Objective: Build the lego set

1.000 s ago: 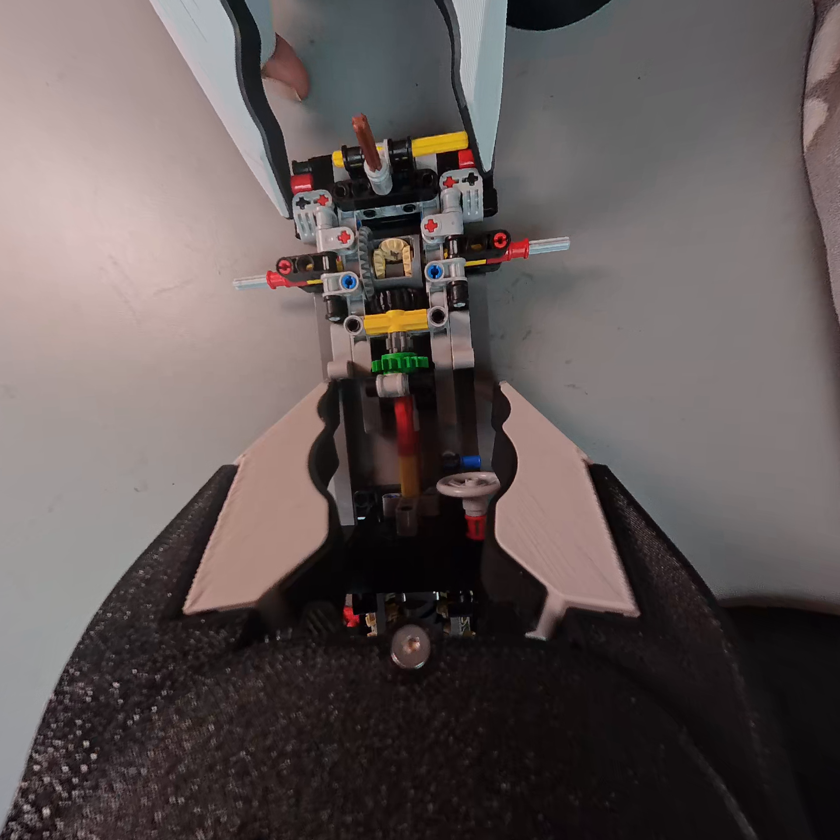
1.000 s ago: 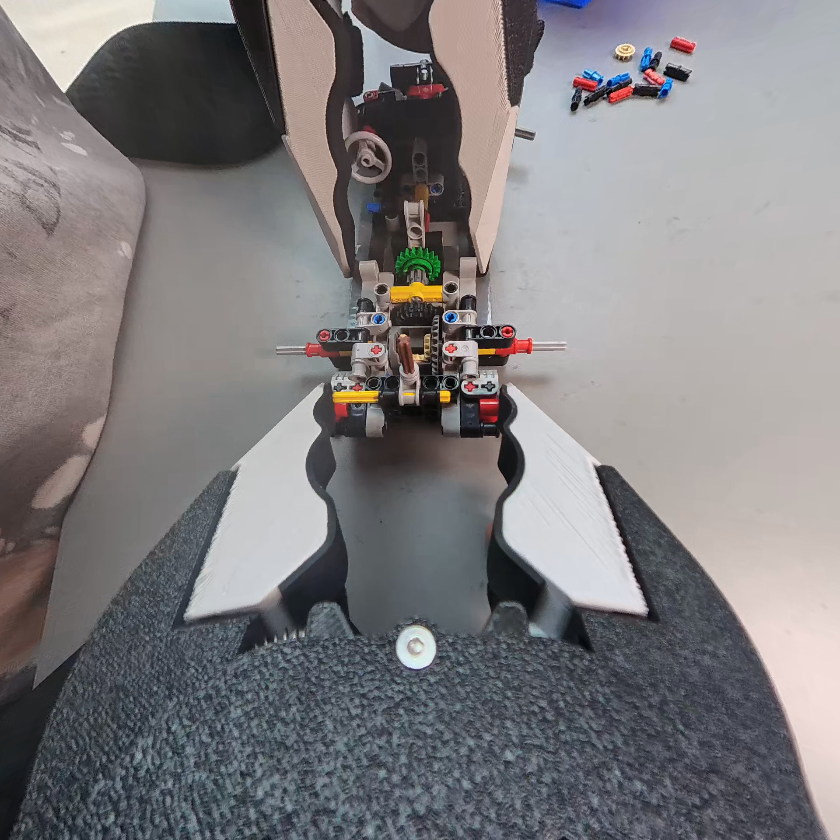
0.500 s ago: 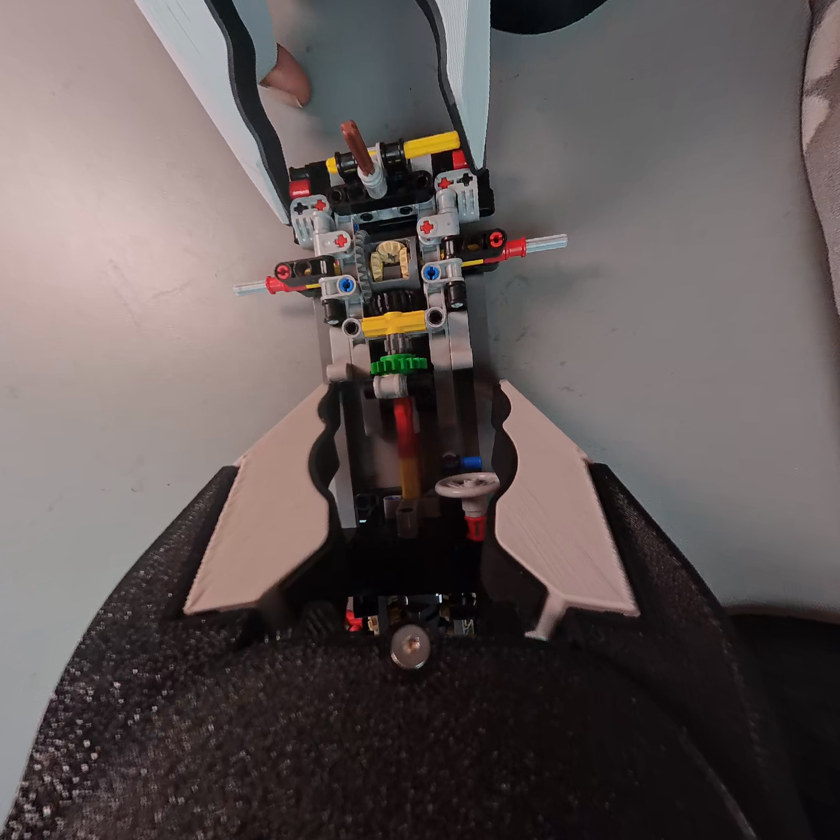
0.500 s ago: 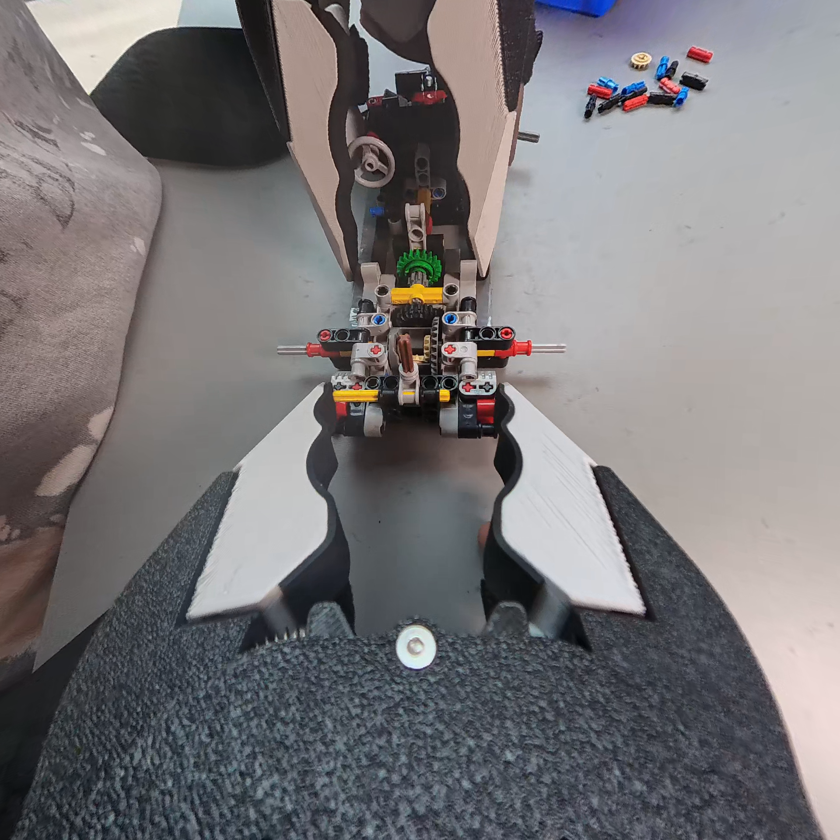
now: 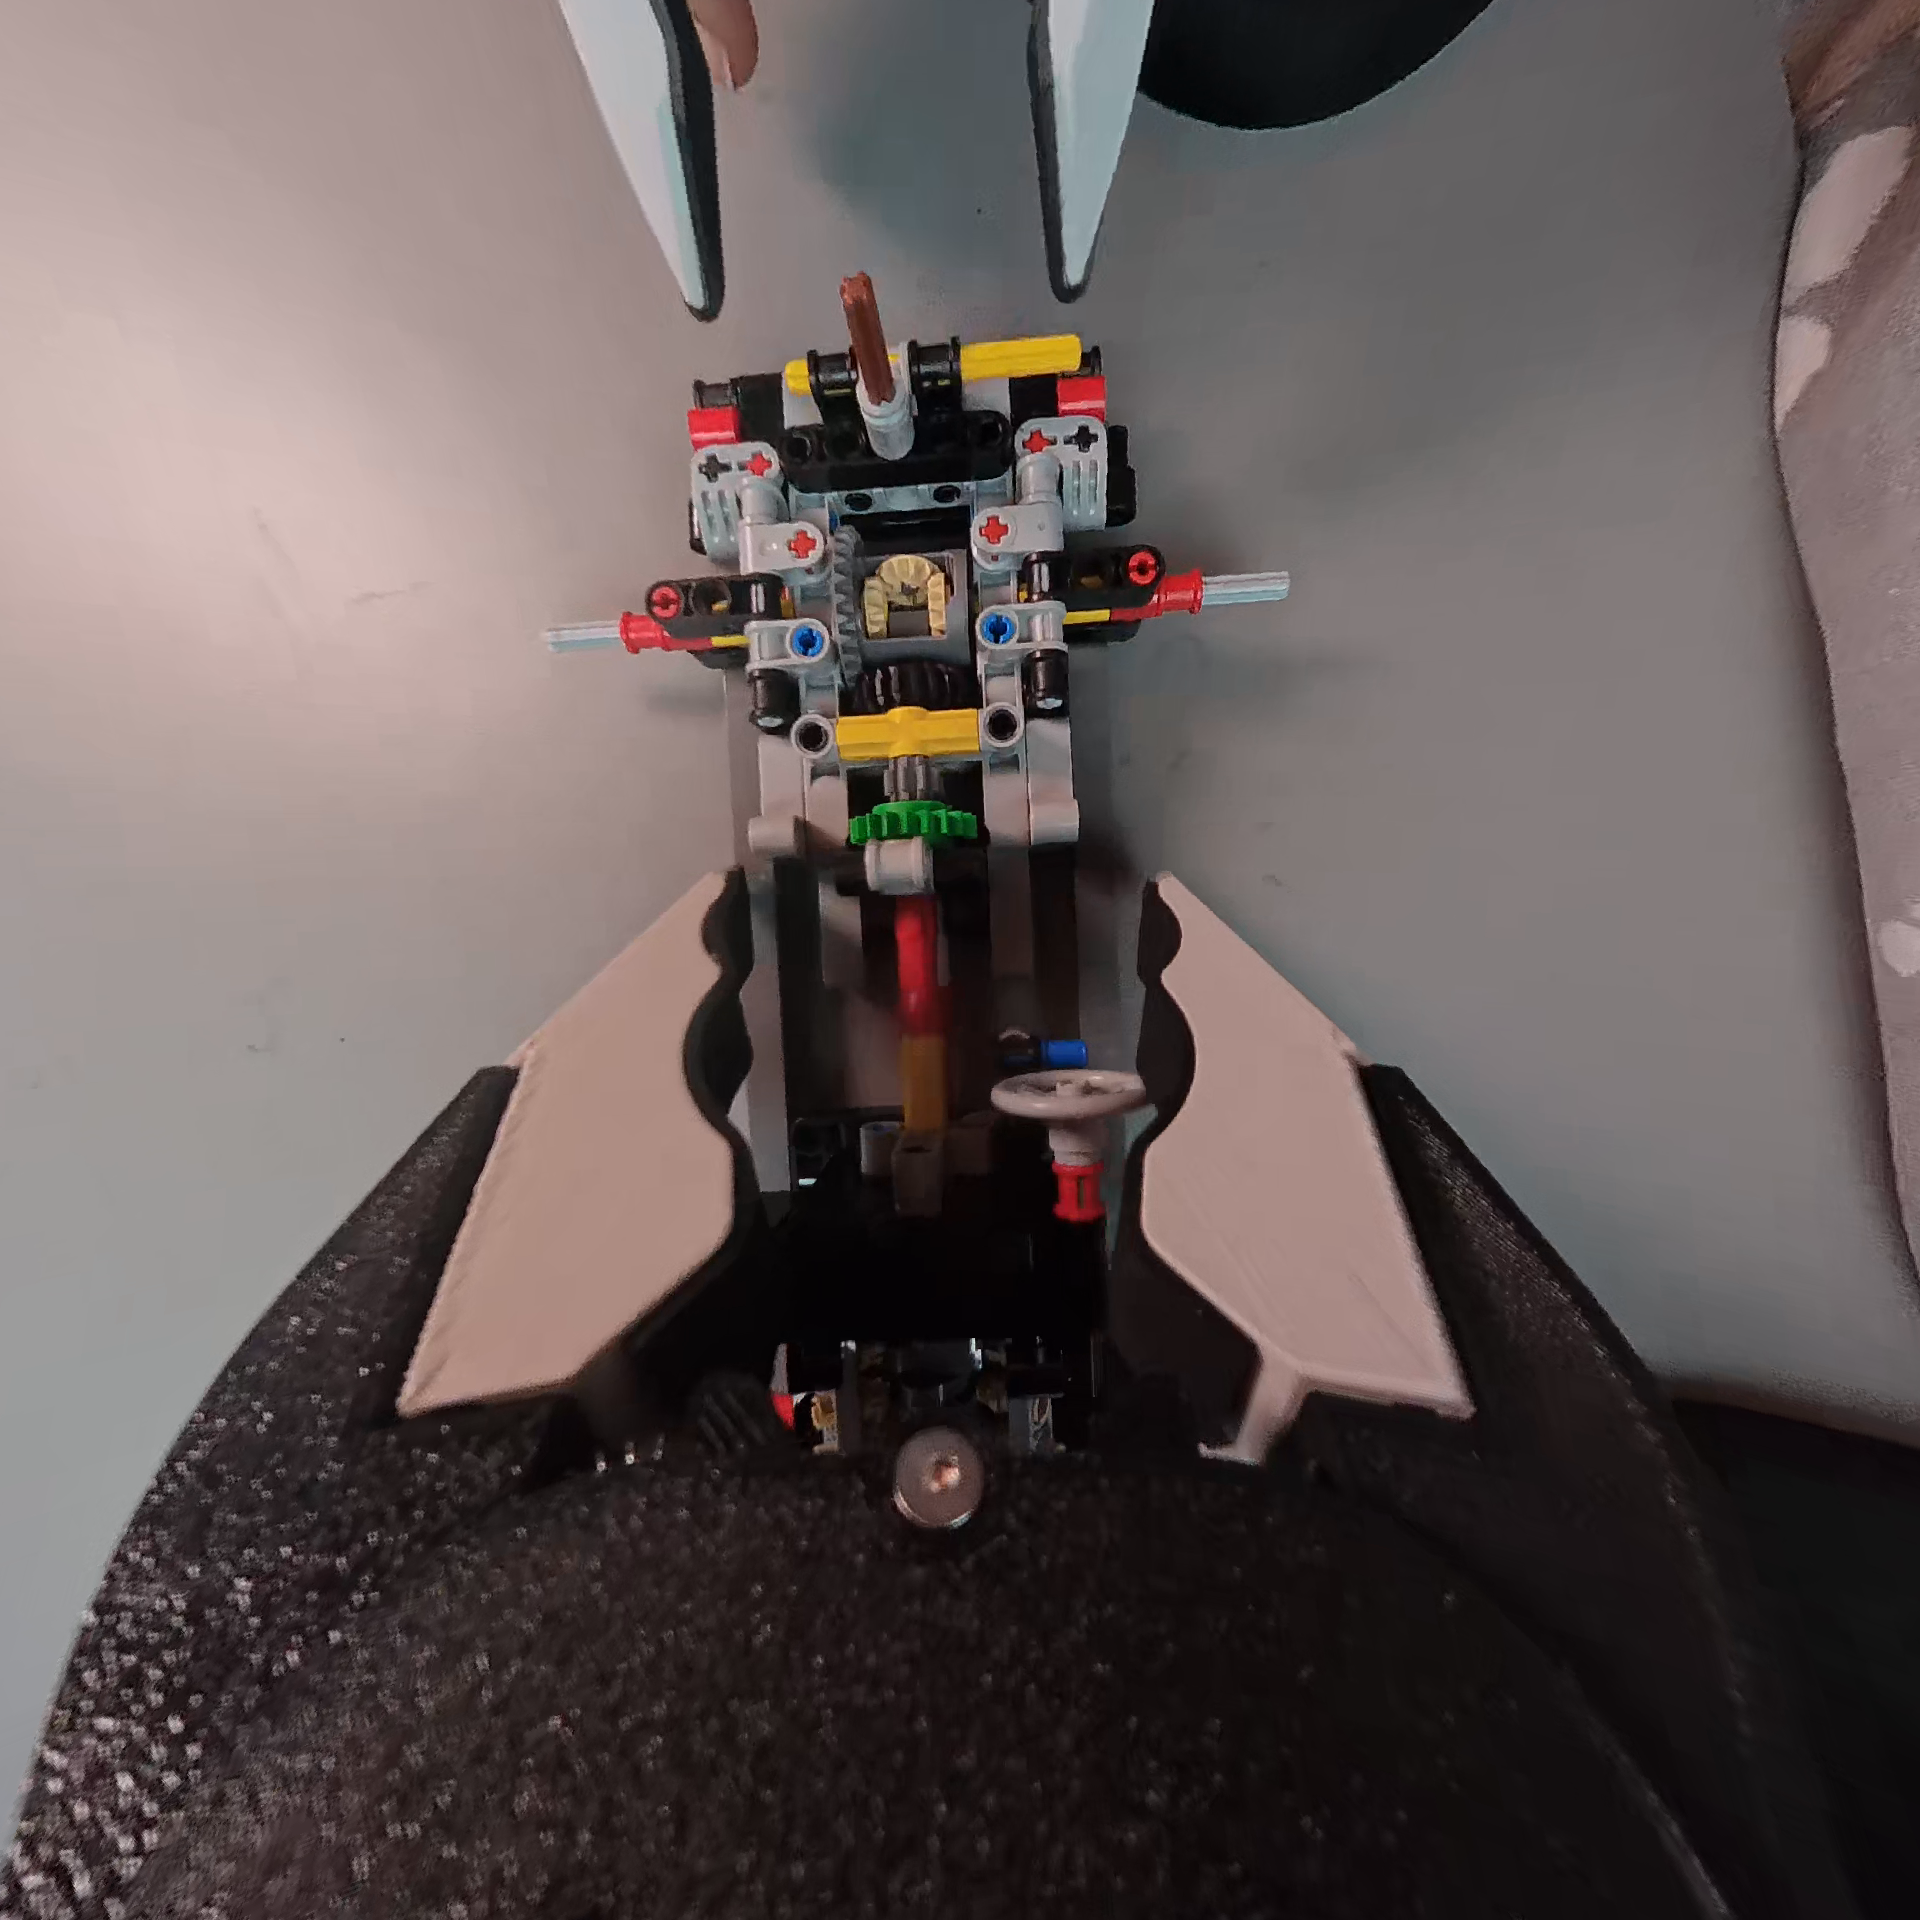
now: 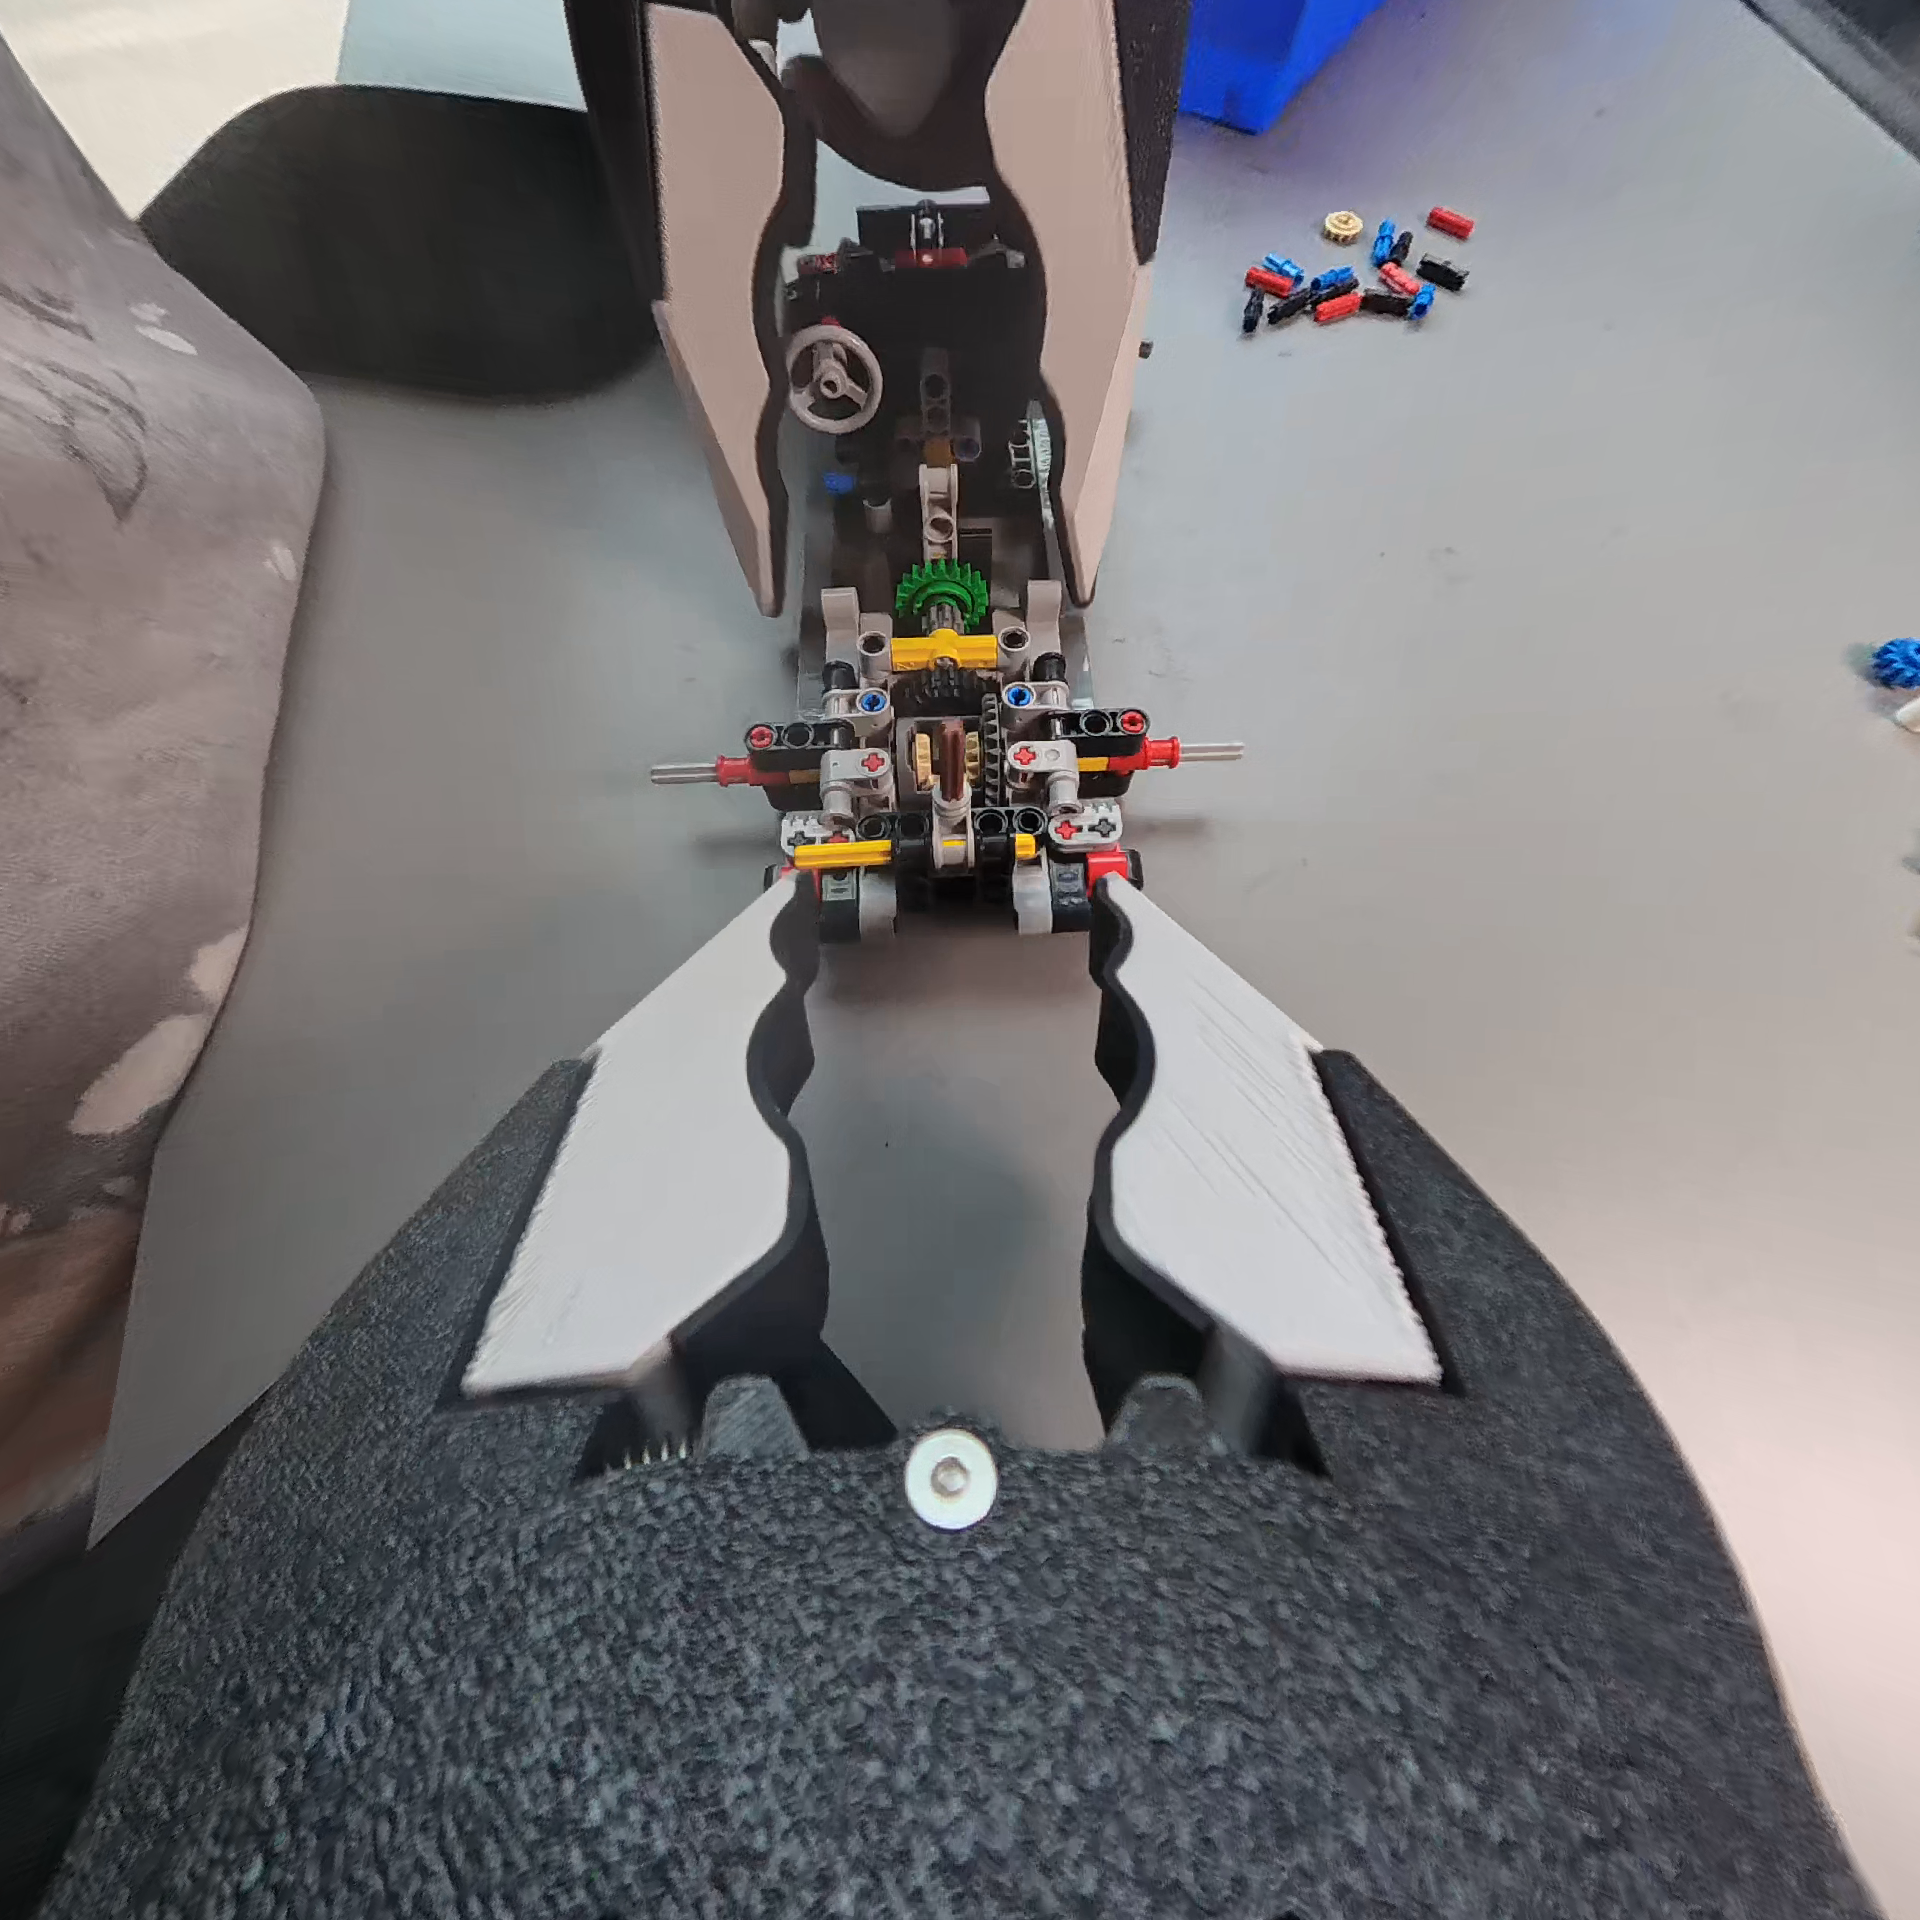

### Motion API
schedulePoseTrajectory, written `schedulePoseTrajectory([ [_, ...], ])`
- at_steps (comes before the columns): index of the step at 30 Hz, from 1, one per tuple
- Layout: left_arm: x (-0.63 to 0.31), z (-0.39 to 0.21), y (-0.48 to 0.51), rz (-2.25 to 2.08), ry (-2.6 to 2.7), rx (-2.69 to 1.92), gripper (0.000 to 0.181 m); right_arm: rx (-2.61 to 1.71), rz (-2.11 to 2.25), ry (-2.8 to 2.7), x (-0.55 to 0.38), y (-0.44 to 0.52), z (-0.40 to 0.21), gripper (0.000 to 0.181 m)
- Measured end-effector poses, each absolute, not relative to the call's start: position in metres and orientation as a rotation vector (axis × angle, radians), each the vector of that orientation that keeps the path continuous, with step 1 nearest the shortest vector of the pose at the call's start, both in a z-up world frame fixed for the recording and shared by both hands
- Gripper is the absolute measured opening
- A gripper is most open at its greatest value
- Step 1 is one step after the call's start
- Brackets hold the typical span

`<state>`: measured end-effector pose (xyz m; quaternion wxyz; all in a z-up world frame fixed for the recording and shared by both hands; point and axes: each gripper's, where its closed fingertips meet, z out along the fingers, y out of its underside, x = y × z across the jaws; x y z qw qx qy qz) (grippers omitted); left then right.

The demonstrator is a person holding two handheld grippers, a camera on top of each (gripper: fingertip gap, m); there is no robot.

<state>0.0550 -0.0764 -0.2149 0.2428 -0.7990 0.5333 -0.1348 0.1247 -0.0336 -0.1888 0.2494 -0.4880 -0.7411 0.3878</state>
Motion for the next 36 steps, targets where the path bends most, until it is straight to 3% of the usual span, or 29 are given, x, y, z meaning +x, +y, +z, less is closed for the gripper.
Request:
schedulePoseTrajectory([
  [6,0.074,-0.175,-0.069,-0.497,1.350,-2.137,0.072,-1.320,1.107,-2.041,0.122,-0.041,-0.190,0.046],
  [14,0.096,-0.202,-0.057,-0.442,1.423,-2.231,0.094,-1.350,1.095,-2.082,0.120,-0.043,-0.197,0.045],
  [23,0.075,-0.201,-0.042,-0.277,1.370,-2.292,0.097,-1.403,1.100,-2.029,0.114,-0.035,-0.197,0.041],
  [26,0.066,-0.219,-0.054,-0.316,1.406,-2.395,0.106,-1.404,1.102,-2.013,0.111,-0.032,-0.197,0.041],
  [29,0.069,-0.229,-0.056,-0.316,1.433,-2.374,0.101,-1.405,1.112,-2.003,0.108,-0.031,-0.197,0.041],
  [32,0.067,-0.226,-0.046,-0.334,1.325,-2.375,0.077,-1.391,1.112,-2.008,0.107,-0.032,-0.197,0.042],
  [36,0.066,-0.226,-0.043,-0.325,1.277,-2.391,0.076,-1.414,1.115,-1.985,0.104,-0.029,-0.197,0.042],
])
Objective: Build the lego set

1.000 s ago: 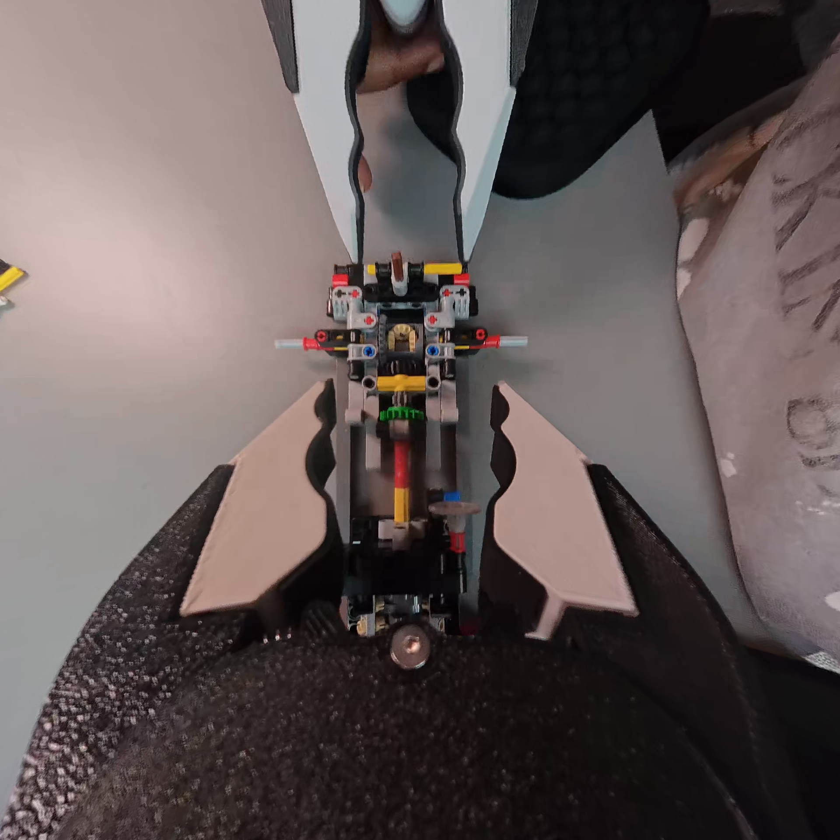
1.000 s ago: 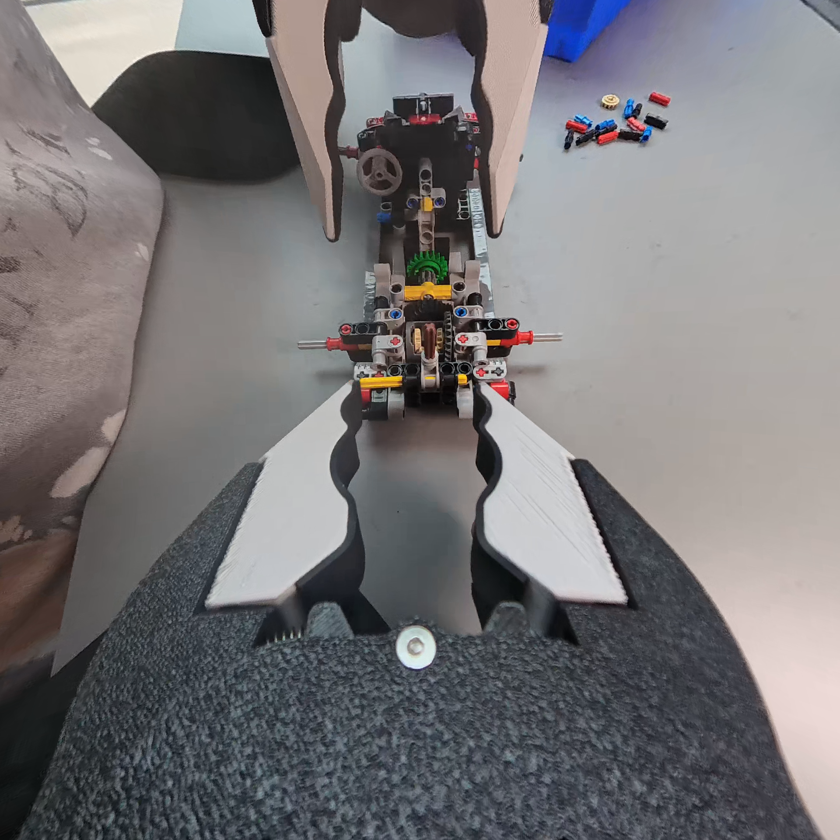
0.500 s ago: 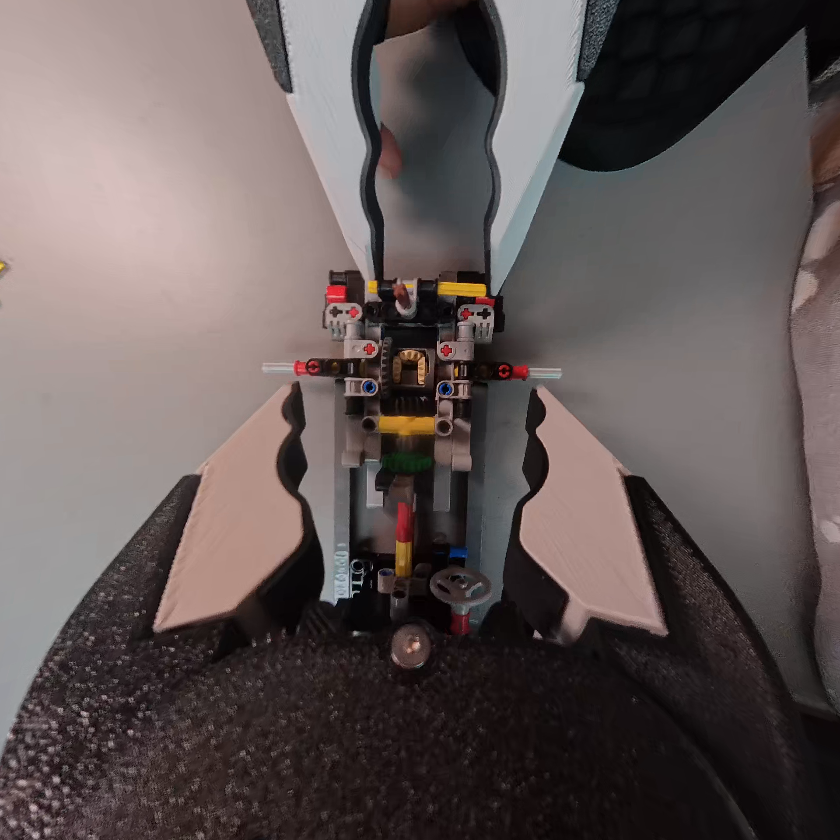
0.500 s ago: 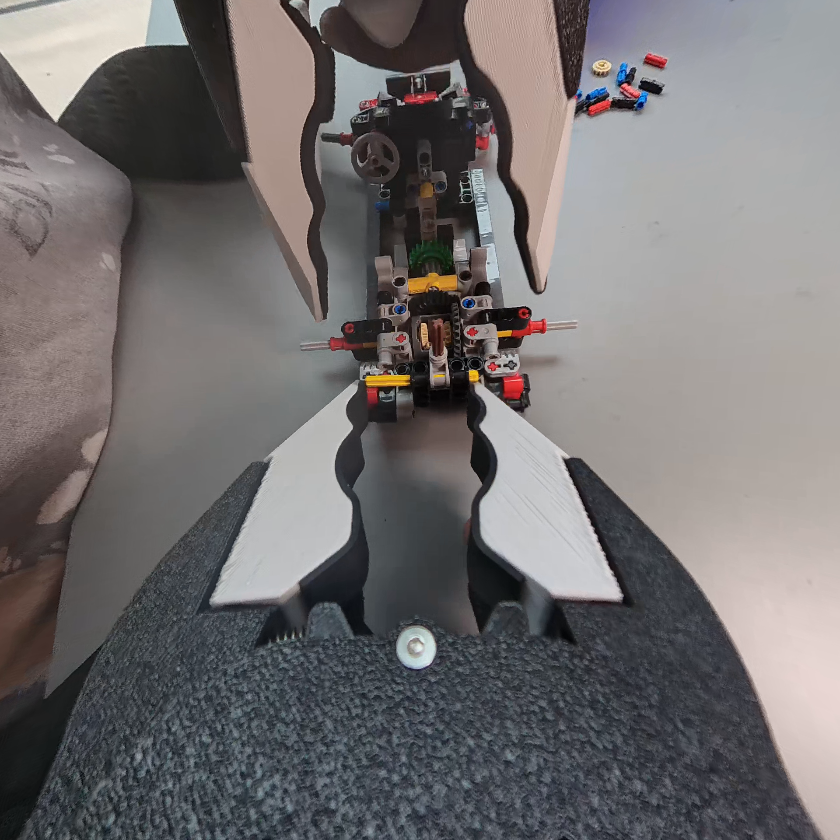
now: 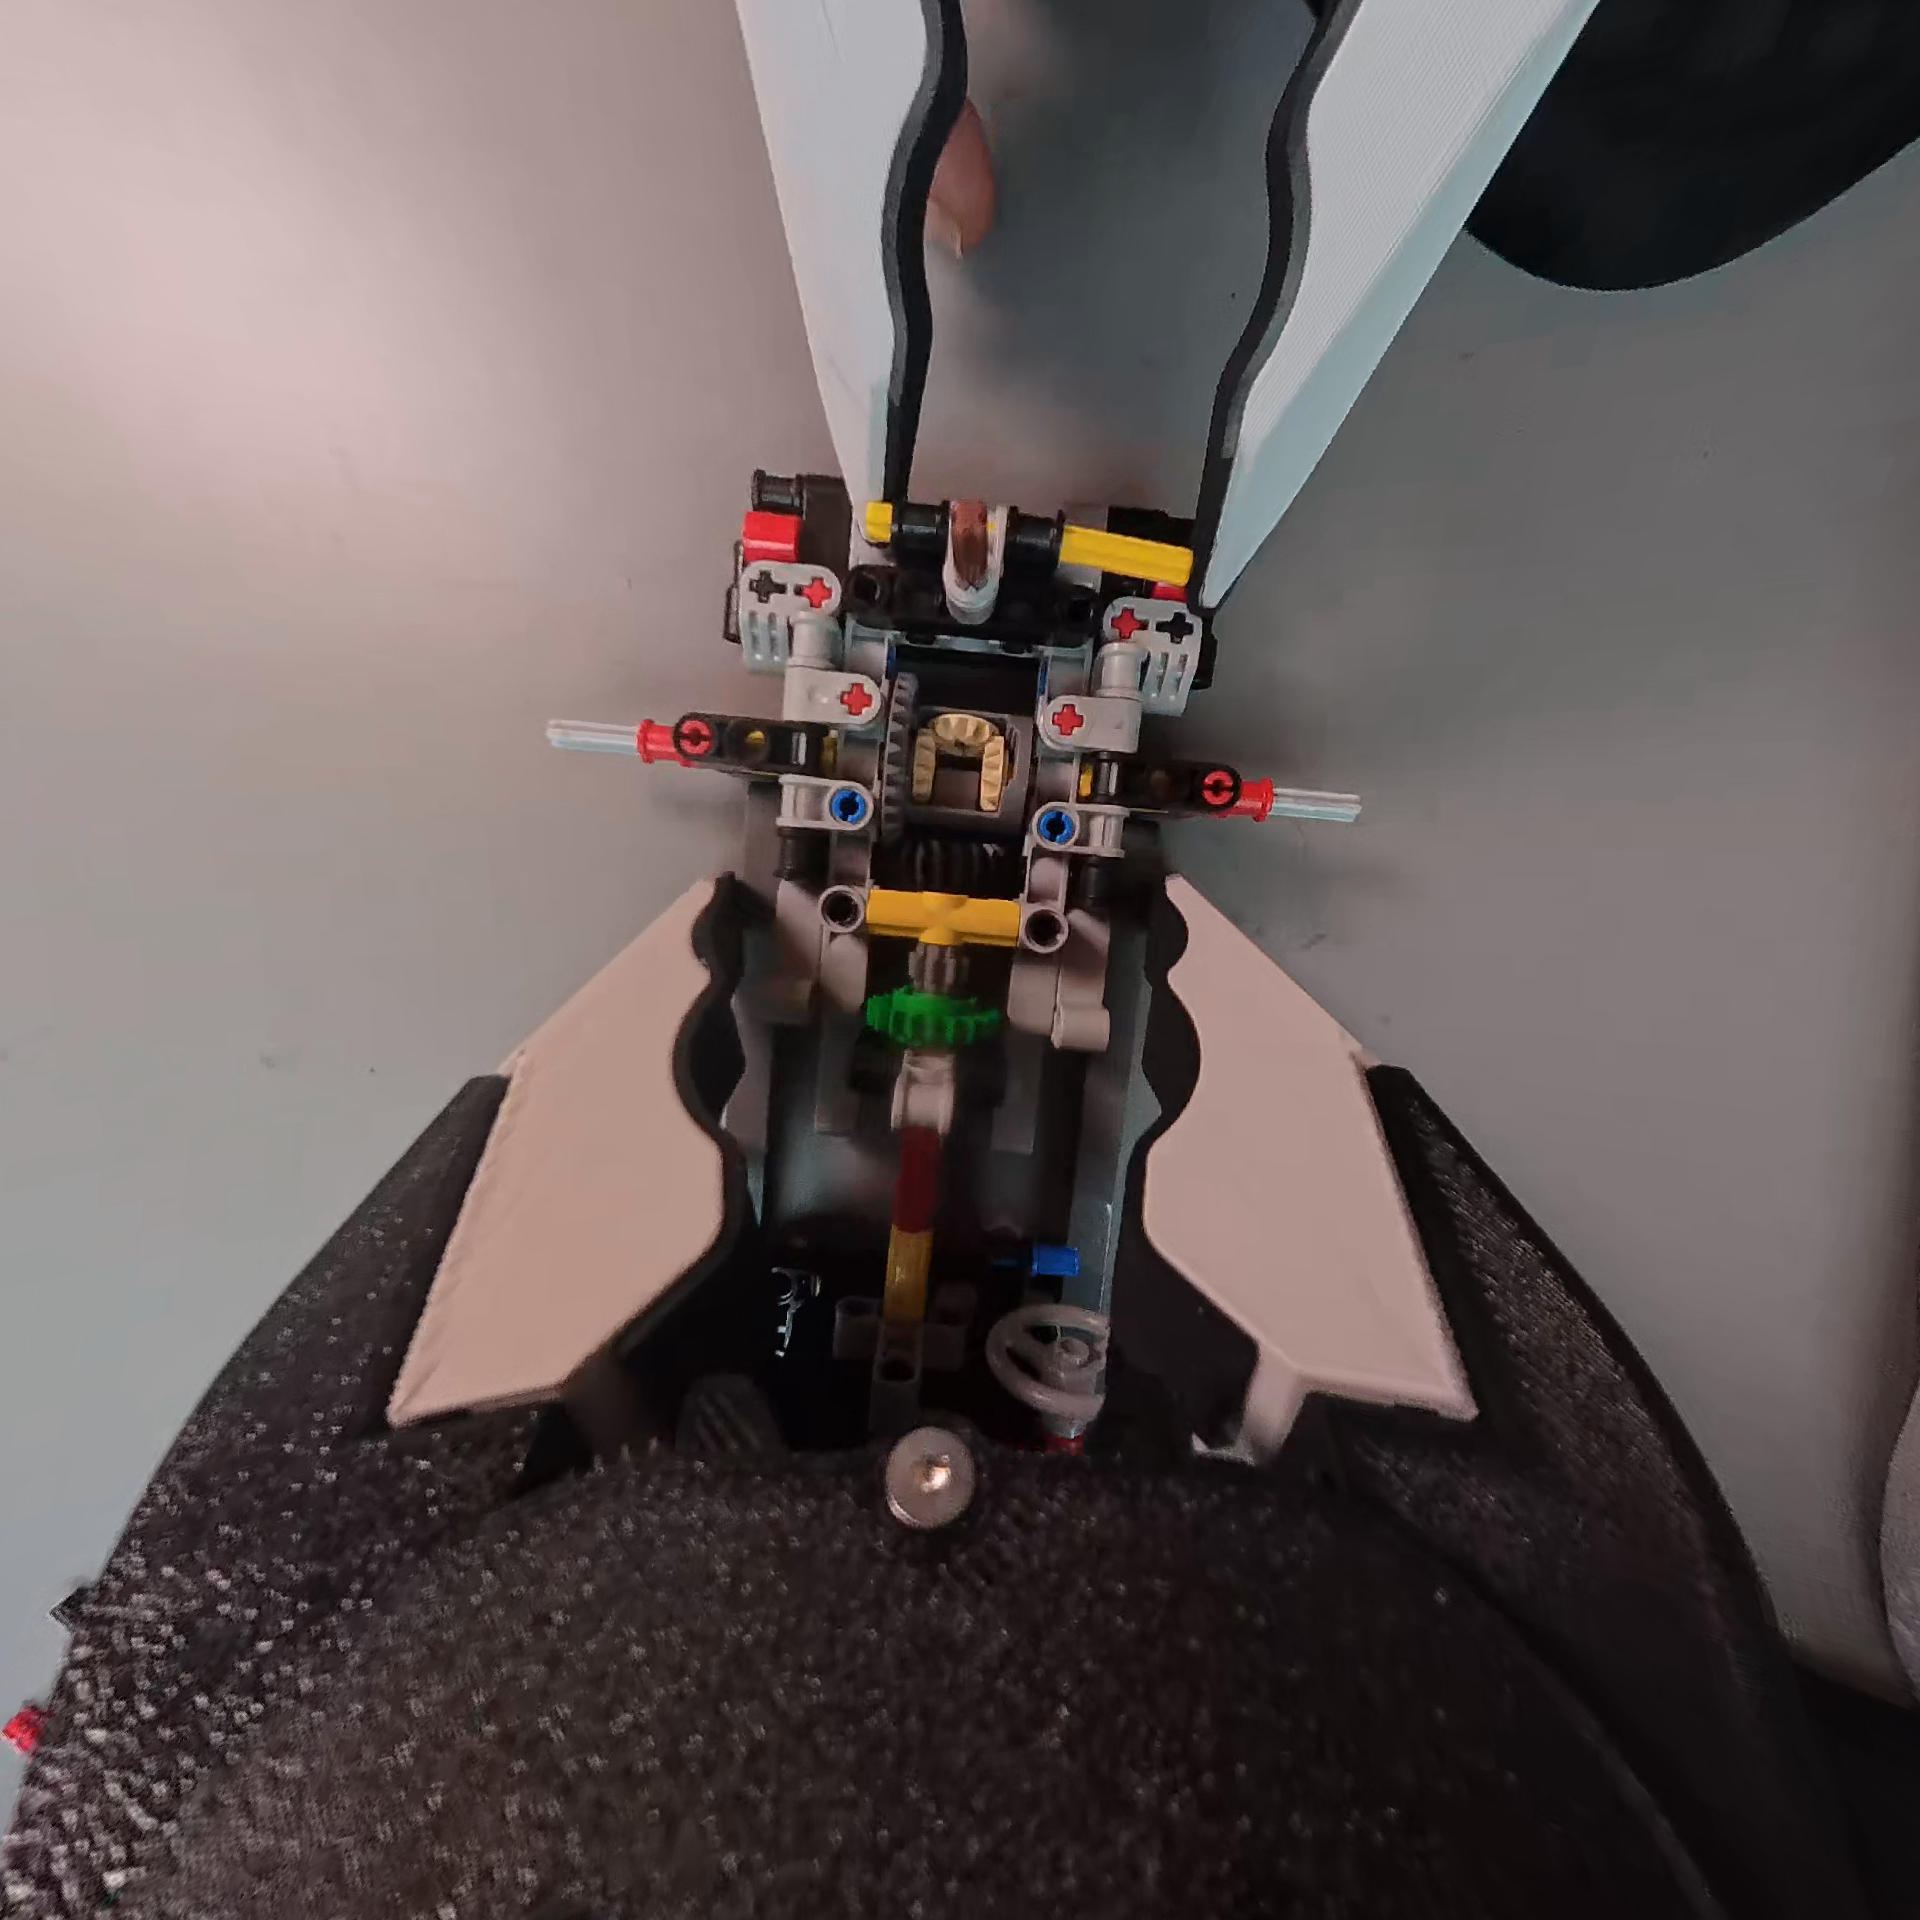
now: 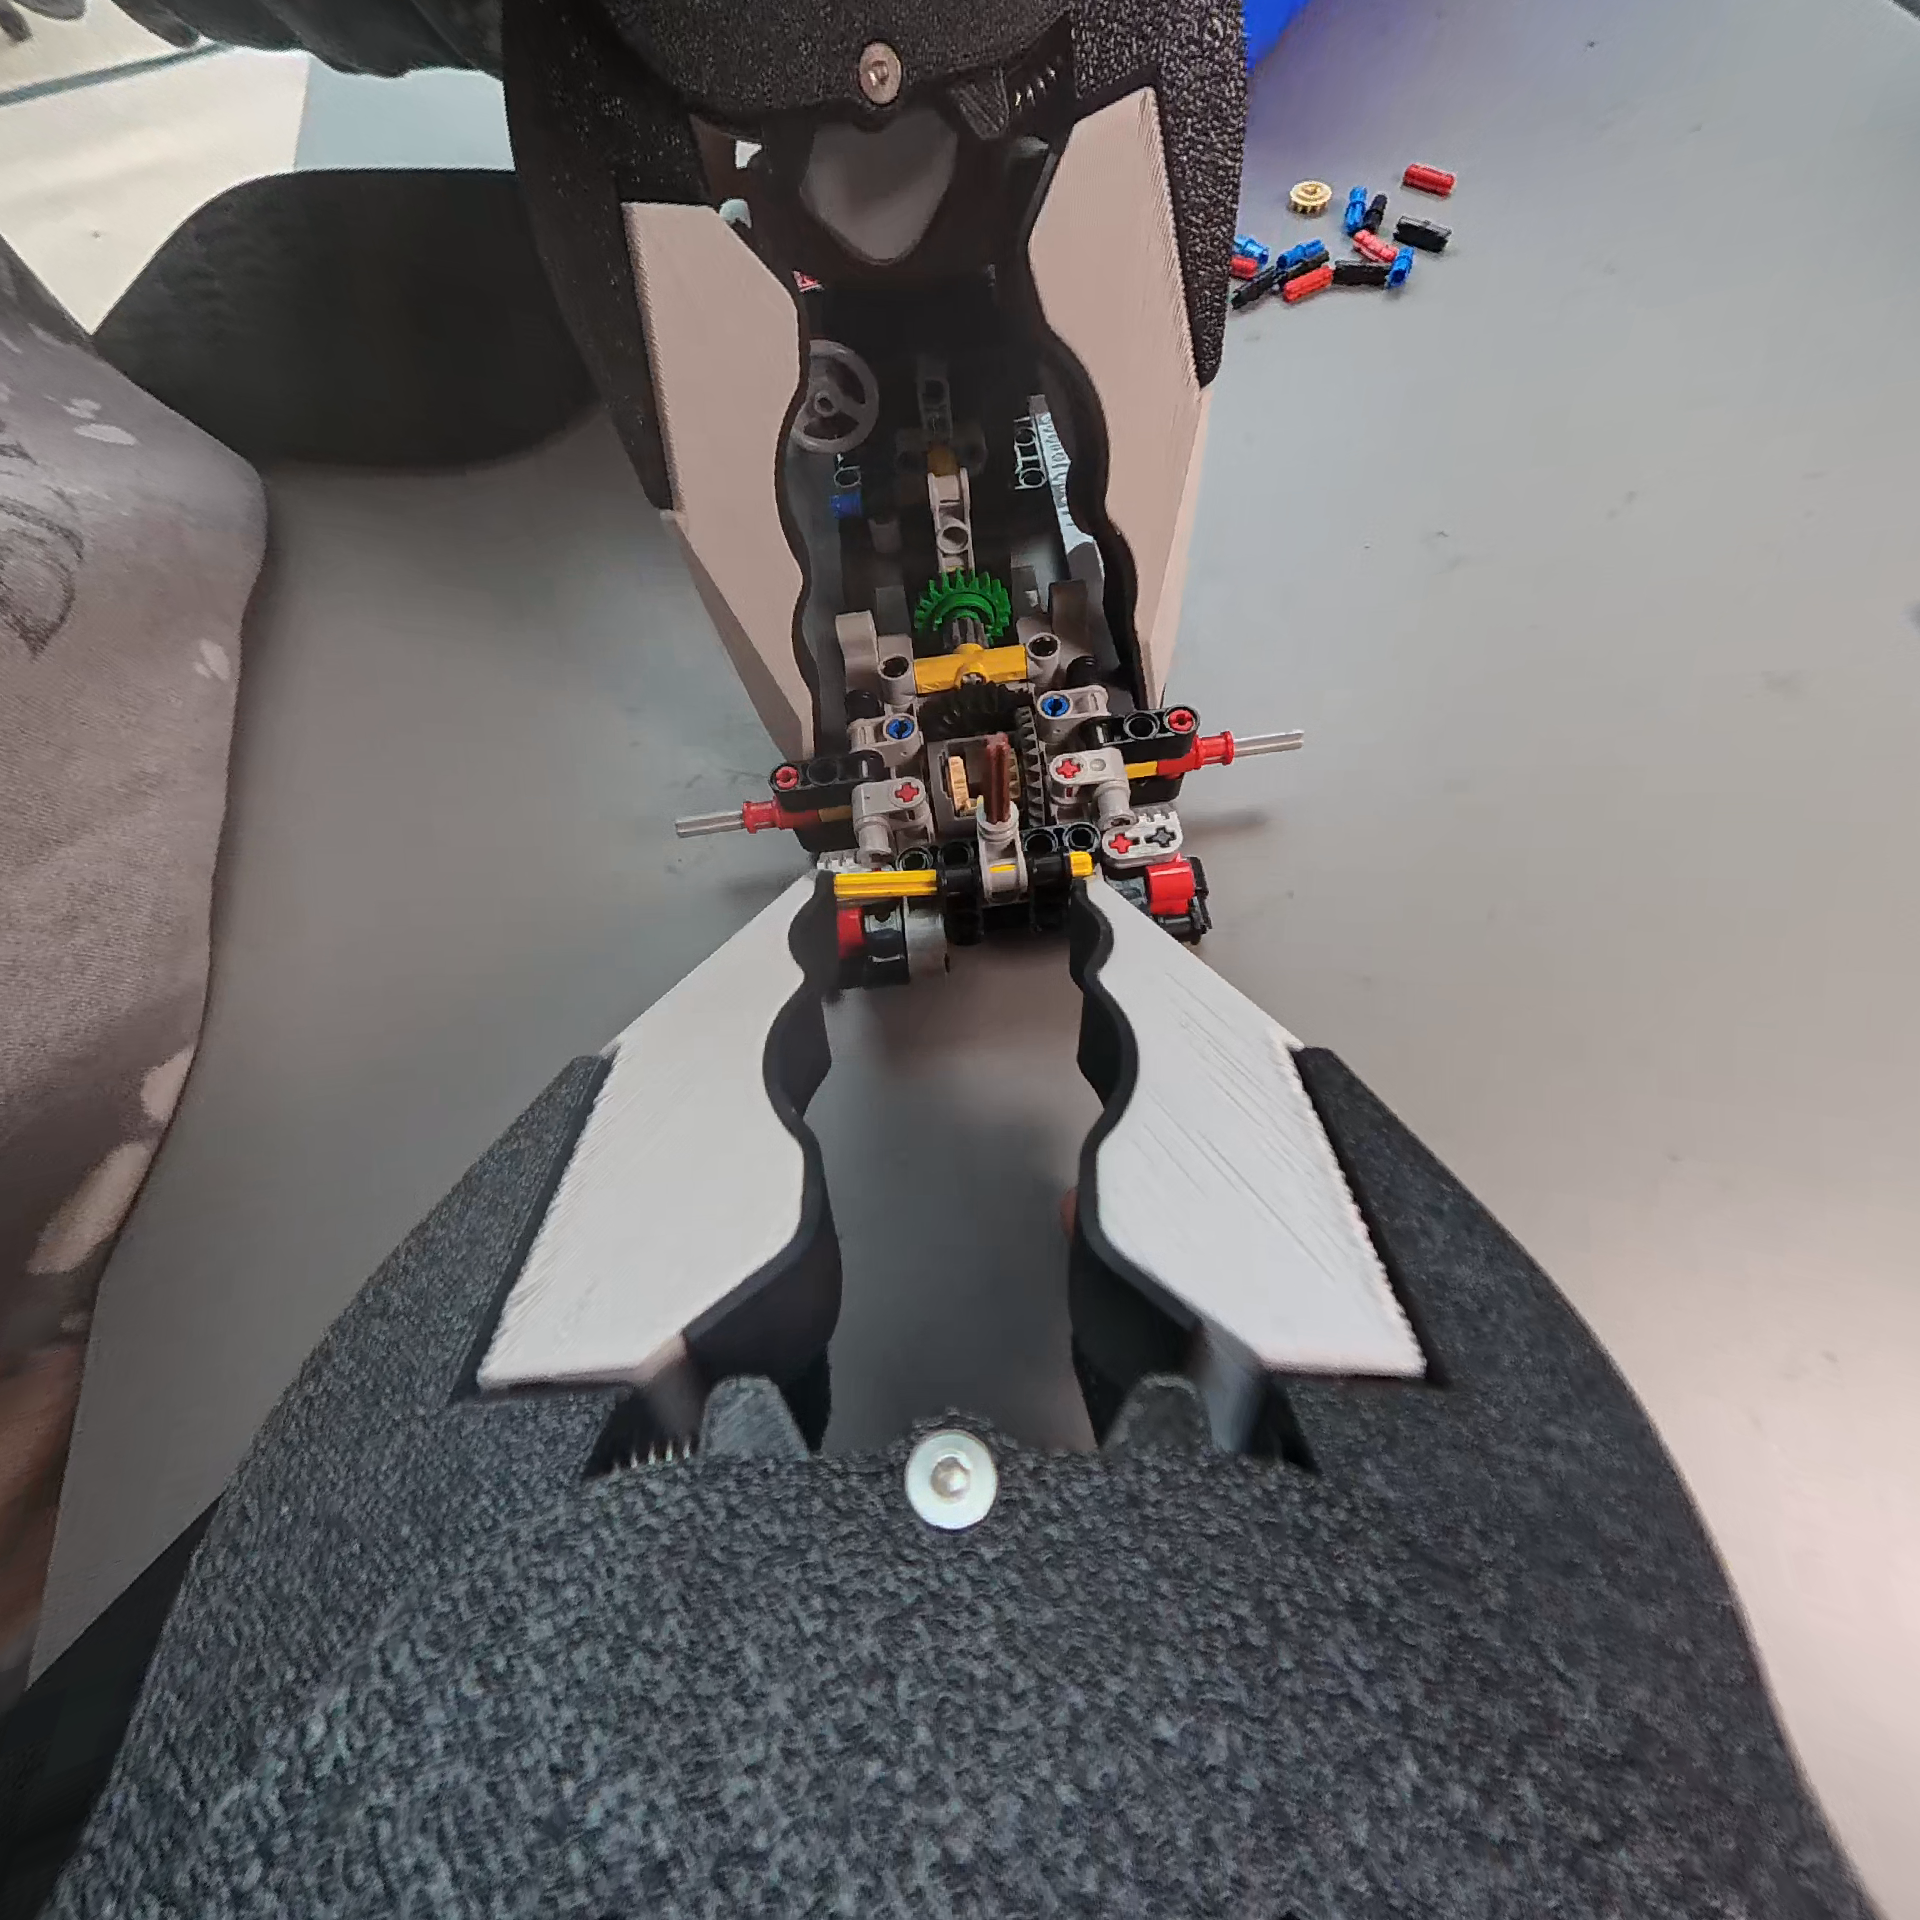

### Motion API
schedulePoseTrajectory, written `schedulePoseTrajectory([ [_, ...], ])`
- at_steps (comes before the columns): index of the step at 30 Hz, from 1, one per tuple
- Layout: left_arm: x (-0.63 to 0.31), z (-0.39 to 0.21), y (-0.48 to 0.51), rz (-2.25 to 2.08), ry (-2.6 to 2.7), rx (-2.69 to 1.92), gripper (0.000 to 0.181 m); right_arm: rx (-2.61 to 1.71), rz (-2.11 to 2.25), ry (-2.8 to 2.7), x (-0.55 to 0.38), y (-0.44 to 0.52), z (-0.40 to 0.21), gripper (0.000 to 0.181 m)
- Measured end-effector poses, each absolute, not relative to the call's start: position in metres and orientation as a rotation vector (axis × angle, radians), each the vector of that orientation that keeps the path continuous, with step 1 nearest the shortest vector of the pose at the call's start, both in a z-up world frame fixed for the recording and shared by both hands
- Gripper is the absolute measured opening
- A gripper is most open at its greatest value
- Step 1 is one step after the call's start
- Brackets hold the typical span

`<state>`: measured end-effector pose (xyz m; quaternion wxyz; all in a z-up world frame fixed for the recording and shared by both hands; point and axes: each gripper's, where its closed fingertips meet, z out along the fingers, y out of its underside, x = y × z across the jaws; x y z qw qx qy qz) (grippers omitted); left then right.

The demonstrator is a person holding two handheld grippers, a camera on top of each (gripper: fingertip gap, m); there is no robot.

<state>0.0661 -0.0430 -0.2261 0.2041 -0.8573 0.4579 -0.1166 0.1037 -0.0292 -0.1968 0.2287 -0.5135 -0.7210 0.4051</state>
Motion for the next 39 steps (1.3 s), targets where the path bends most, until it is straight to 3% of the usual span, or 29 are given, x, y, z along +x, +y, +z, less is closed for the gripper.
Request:
schedulePoseTrajectory([
  [39,0.0732,-0.2260,-0.0495,-0.324,1.317,-2.345,0.074,-1.275,1.215,-2.128,0.1065,-0.0326,-0.1954,0.038],
])
